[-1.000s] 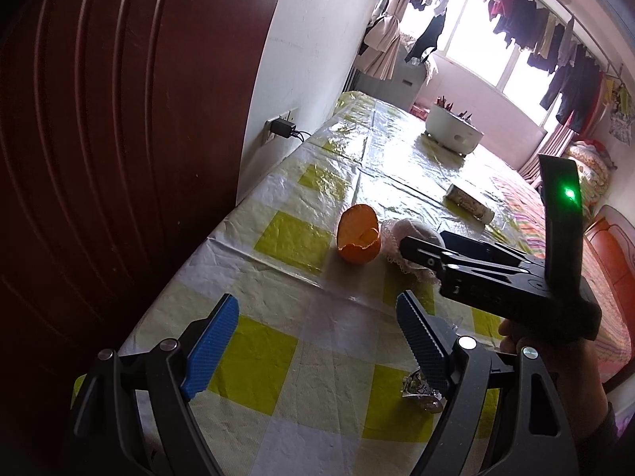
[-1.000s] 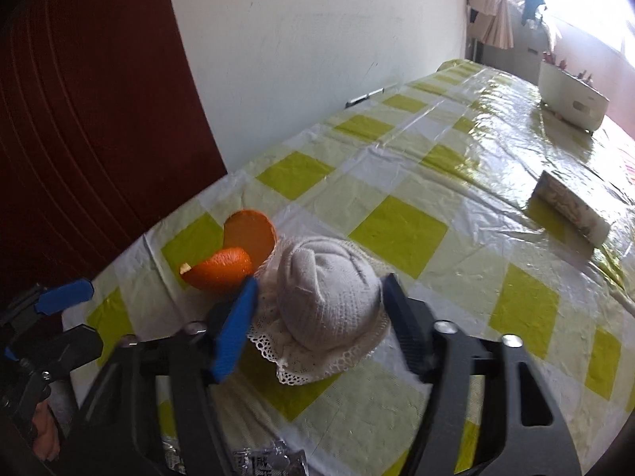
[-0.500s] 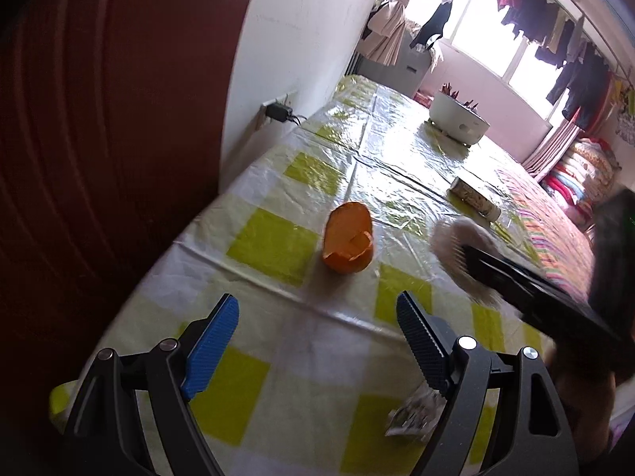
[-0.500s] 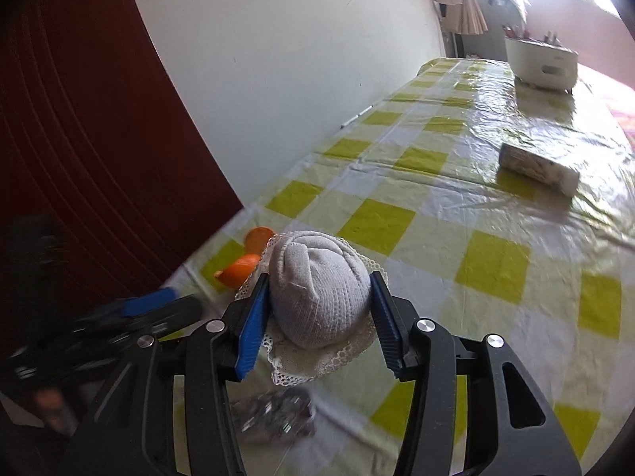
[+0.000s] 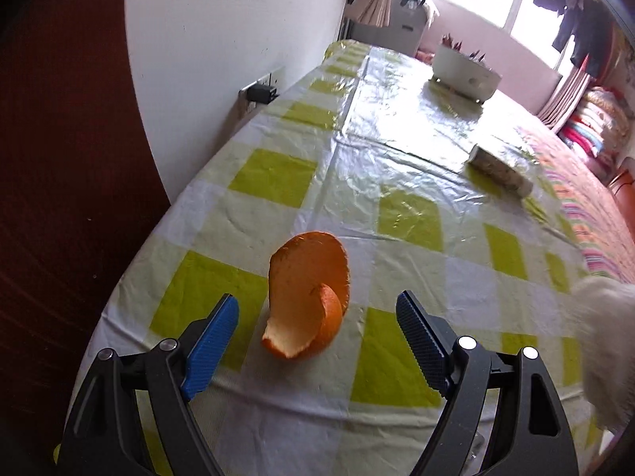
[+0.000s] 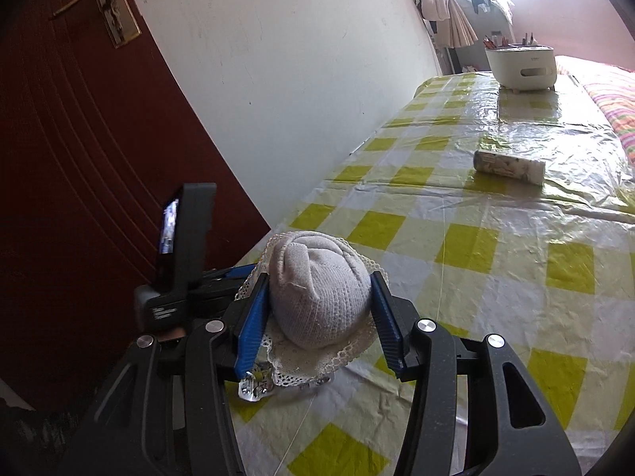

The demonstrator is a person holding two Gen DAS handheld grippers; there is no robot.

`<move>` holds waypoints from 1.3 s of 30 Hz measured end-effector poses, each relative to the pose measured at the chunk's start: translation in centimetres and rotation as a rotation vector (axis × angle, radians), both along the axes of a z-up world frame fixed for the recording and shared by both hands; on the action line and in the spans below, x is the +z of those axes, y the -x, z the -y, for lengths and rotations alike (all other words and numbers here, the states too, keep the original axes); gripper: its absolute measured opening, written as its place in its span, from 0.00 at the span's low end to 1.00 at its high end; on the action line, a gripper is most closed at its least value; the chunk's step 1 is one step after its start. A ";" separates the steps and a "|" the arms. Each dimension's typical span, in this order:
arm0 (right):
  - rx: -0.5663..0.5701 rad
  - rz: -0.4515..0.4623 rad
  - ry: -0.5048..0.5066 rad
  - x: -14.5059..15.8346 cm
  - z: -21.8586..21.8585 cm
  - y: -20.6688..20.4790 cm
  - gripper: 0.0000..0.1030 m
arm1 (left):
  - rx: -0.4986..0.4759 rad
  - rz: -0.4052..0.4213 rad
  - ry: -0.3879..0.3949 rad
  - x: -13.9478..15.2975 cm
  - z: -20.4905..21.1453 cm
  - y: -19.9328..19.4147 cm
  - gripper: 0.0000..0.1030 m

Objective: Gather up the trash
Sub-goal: 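Grasp the orange peel with the left tool while the right tool holds the hat, then carry the hat into the cream bin and open the right tool while the left tool holds the peel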

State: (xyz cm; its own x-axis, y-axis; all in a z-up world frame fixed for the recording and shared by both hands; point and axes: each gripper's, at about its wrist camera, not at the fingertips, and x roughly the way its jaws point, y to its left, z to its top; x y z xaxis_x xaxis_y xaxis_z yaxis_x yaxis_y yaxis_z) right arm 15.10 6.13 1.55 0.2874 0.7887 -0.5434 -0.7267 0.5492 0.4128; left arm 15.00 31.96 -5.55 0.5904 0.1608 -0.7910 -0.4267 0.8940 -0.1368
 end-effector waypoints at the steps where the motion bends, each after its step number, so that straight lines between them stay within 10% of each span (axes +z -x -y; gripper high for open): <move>1: -0.001 -0.002 -0.005 0.0 0.2 0.0 0.47 | 0.002 0.003 -0.009 0.0 0.1 -0.2 0.77; 5: -0.017 -0.010 -0.014 -0.4 1.4 -0.6 0.48 | 0.017 0.014 -0.003 -0.2 0.0 -0.4 0.75; 9: -0.039 -0.030 -0.039 -0.5 2.7 -1.2 0.49 | 0.025 0.020 -0.021 -0.1 0.0 -0.3 0.40; 13: -0.065 -0.027 -0.045 -0.4 3.8 -1.3 0.49 | 0.026 0.043 0.001 0.2 -0.1 0.2 0.30; 39: -0.204 0.032 -0.034 -0.2 10.2 -1.3 0.49 | -0.200 0.171 -0.060 3.5 9.9 0.6 0.27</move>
State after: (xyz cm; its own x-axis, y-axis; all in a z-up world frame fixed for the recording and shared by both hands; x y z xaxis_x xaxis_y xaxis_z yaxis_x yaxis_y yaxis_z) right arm 16.42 -4.06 1.37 0.4596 0.7300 -0.5059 -0.6147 0.6725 0.4121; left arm 14.41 22.04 -2.05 0.7396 0.0710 -0.6693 -0.2157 0.9670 -0.1358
